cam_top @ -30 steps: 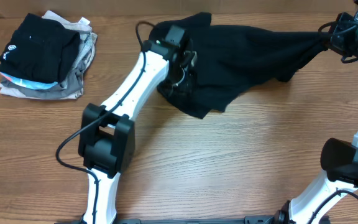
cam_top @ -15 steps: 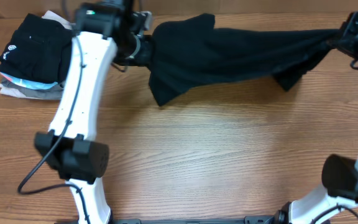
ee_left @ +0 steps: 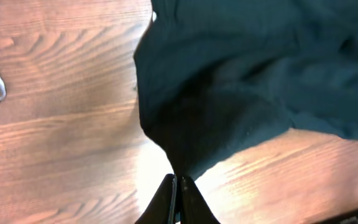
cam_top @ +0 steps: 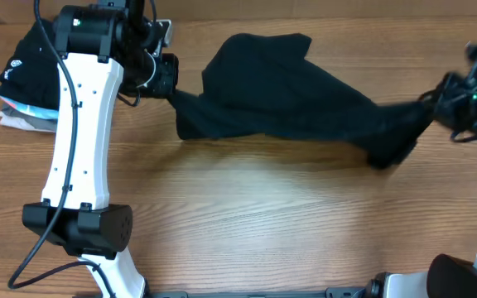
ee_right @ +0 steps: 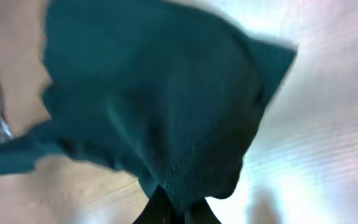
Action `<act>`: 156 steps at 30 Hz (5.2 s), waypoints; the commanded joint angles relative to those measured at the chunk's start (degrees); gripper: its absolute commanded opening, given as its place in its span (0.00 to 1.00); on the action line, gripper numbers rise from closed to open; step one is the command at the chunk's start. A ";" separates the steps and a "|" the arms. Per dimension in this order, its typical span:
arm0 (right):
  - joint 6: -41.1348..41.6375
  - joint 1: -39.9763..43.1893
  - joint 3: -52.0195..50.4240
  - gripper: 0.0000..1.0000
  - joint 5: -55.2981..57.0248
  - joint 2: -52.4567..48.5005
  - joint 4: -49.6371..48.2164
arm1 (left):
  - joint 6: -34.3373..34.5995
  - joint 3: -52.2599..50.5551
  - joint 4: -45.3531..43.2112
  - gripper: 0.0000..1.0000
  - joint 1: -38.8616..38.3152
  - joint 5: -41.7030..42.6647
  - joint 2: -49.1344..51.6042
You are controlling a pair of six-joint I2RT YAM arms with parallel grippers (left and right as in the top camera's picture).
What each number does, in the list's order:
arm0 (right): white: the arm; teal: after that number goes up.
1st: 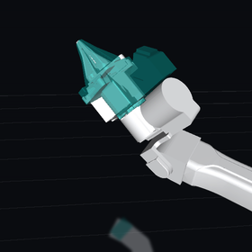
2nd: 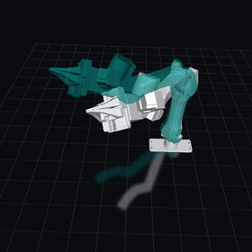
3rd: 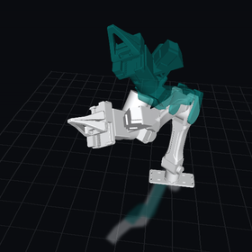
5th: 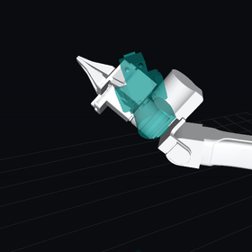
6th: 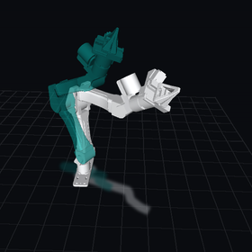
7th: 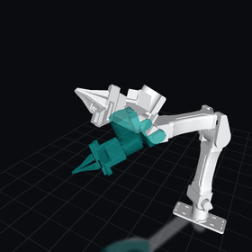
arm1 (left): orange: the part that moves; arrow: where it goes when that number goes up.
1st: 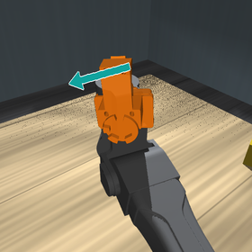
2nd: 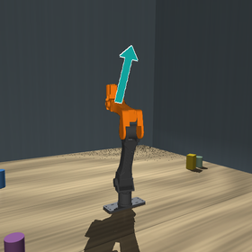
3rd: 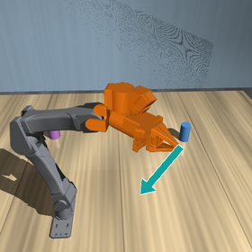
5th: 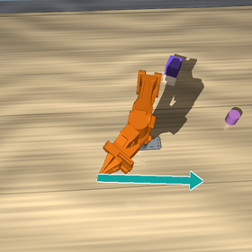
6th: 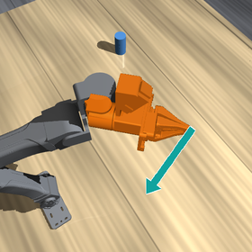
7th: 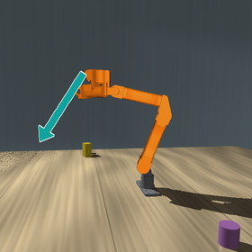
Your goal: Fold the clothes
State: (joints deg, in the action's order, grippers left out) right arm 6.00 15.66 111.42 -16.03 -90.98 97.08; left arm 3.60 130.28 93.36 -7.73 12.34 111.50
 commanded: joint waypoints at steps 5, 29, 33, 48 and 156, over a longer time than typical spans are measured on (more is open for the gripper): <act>2.19 0.15 -15.67 0.04 0.96 8.02 -0.02 | -2.32 0.59 3.45 0.04 0.07 -0.72 -1.27; 31.01 -12.66 -53.83 0.04 2.10 36.39 -0.02 | -1.22 -13.75 3.45 0.04 -0.13 -5.31 -1.40; 35.21 -15.08 -56.13 0.04 6.36 36.87 -0.02 | -0.22 -16.26 3.48 0.04 -0.13 -8.31 -1.44; 35.98 -15.26 -60.83 0.04 7.37 36.87 -0.35 | 13.46 -21.05 -1.68 0.04 2.47 -25.38 -2.29; 16.26 -15.28 -48.43 0.95 3.08 20.17 -43.15 | -18.12 -39.47 -67.47 1.00 -10.27 -12.68 18.21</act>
State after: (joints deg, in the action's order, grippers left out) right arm 22.61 0.64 61.08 -12.69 -70.81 54.04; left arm -12.84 90.61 25.52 -18.00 3.60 127.42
